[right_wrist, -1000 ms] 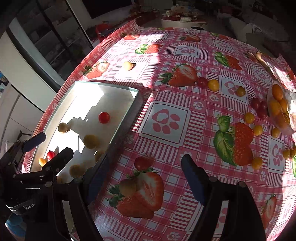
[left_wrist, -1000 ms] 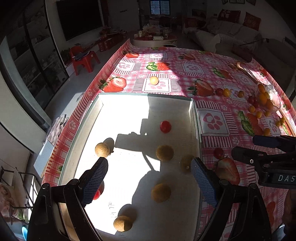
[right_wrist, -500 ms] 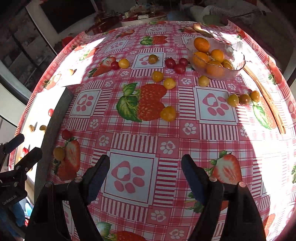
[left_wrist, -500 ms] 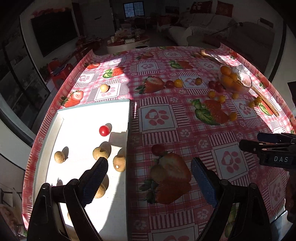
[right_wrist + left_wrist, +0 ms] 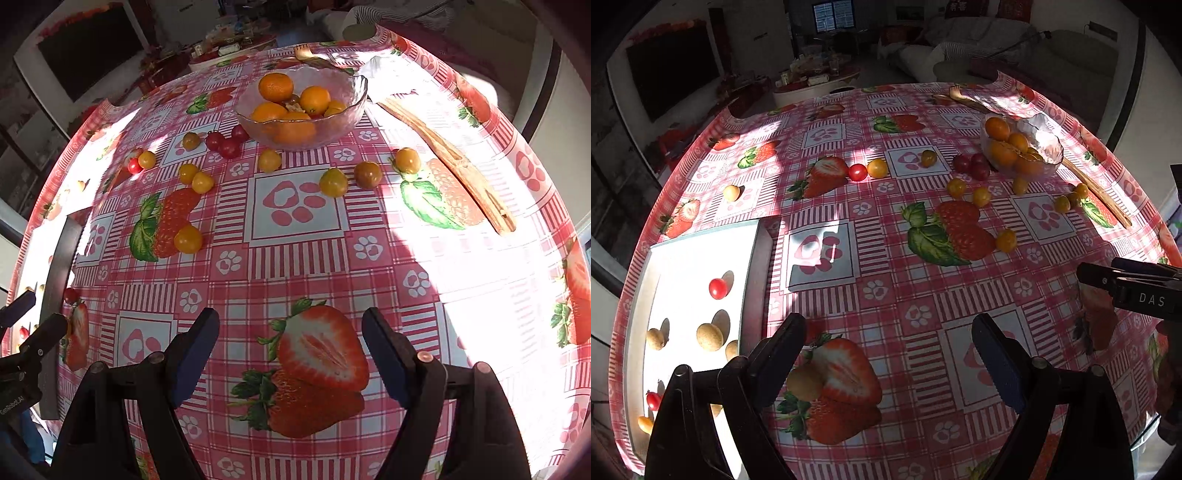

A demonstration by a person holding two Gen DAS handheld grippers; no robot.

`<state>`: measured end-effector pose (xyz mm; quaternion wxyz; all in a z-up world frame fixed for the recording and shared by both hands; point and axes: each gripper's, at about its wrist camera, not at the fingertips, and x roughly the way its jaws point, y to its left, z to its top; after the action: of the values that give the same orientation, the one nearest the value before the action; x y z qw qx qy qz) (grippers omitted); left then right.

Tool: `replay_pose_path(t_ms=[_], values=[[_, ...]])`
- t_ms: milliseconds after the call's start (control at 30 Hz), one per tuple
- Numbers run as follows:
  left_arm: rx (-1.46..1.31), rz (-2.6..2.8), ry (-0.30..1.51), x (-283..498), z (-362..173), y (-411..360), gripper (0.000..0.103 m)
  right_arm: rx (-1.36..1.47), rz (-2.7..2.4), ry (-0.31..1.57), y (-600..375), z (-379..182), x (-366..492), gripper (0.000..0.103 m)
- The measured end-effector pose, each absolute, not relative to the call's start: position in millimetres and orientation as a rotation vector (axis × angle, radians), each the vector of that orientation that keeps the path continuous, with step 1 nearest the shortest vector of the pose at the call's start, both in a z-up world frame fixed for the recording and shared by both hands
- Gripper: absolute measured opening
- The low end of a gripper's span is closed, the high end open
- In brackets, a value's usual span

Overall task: Organize fruits
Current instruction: 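Move both grippers back from the tray toward the remaining fruits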

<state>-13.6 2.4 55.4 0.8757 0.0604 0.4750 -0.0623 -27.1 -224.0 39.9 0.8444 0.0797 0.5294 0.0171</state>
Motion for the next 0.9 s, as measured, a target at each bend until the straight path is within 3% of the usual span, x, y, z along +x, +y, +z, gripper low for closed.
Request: replay_pose_path(t_ms=[300,433,567,633,800,900], values=[[0.188,-0.199,0.993,21.5,41.7,-67.7,0.092,0.181,-0.055,1.064,-268.8,40.4,-2.9,0.082],[0.216,-0.204,0.993,35.1,34.7,-87.4,0.092,0.161,-0.066,1.054,-277.2,39.9,12.4,0.063],[0.216,-0.202,1.009,45.6,27.7,-96.9,0.091,0.150,-0.059,1.048,-278.5,35.1,25.7,0.060],[0.221,-0.201,1.025,49.7,23.9,-99.2,0.072,0.136,-0.053,1.039,-275.8,34.0,30.4,0.060],[0.190,-0.198,1.046,56.6,17.6,-99.5,0.071,0.109,-0.042,1.015,-268.4,33.5,42.0,0.060],[0.176,-0.220,1.046,57.4,17.9,-102.1,0.059,0.111,-0.042,1.017,-268.2,31.7,47.7,0.059]])
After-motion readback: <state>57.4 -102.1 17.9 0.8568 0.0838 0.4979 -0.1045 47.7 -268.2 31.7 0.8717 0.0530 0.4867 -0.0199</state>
